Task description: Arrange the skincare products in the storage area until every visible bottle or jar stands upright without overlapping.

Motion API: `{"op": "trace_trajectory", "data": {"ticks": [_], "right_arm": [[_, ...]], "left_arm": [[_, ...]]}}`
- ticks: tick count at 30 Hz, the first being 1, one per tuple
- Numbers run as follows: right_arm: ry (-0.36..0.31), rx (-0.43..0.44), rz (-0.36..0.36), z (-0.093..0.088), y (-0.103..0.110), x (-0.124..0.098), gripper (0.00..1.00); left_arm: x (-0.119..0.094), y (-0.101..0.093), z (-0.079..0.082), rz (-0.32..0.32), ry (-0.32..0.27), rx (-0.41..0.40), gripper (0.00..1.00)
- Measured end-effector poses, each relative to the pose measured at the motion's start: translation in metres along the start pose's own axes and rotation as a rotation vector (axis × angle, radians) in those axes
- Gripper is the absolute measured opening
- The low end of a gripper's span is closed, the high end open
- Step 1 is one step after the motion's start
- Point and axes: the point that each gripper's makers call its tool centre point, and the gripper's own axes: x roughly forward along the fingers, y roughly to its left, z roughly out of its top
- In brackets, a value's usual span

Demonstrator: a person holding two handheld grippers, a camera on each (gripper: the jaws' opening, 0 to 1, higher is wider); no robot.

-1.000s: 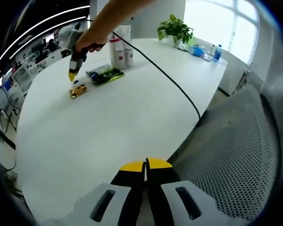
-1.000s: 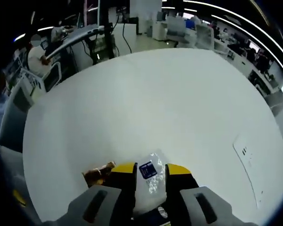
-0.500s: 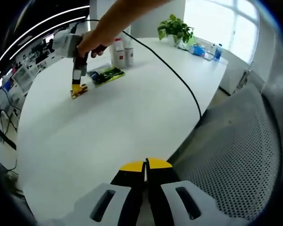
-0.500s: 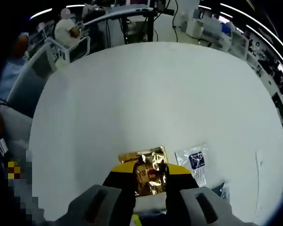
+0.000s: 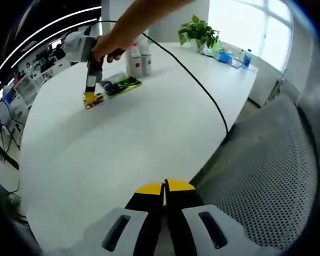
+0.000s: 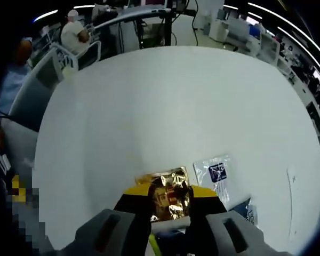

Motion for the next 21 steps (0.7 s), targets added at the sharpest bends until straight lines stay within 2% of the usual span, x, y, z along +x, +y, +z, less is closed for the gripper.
{"op": "trace_trajectory", "data": {"ticks": [4, 7, 8, 13, 17, 18, 20, 21], "right_arm": [[-0.064, 0.026, -0.041, 0.001, -0.002, -0.035, 0.27], [-0.187, 0.131, -0.071, 0.001, 0.007, -0.072, 0.27], [-0.256, 0.181, -0.076, 0.001, 0.014, -0.088, 0.27], [-0.495, 0.251, -0.114, -0.009, 0.057, -0.150, 0.35], [-0.635, 0.286, -0.172, -0.031, 0.091, -0.187, 0.37], [-0.655, 0.296, -0.171, -0.035, 0.099, -0.192, 0.38], [-0.716, 0.379, -0.164, -0.046, 0.111, -0.204, 0.37], [-0.743, 0.372, -0.147, -0.047, 0.118, -0.208, 0.36]], "left_arm": [[0.000, -0.001, 0.001, -0.002, -0.007, 0.001, 0.00], [-0.001, 0.000, 0.004, 0.001, -0.019, 0.009, 0.00], [-0.002, 0.001, 0.005, 0.006, -0.026, 0.008, 0.00], [-0.004, 0.002, 0.013, 0.013, -0.070, 0.015, 0.00], [-0.004, 0.004, 0.015, 0.018, -0.075, 0.004, 0.00], [-0.004, 0.004, 0.015, 0.019, -0.077, 0.003, 0.00], [-0.004, 0.003, 0.016, 0.019, -0.080, 0.006, 0.00], [-0.004, 0.003, 0.016, 0.018, -0.080, 0.007, 0.00]]}}
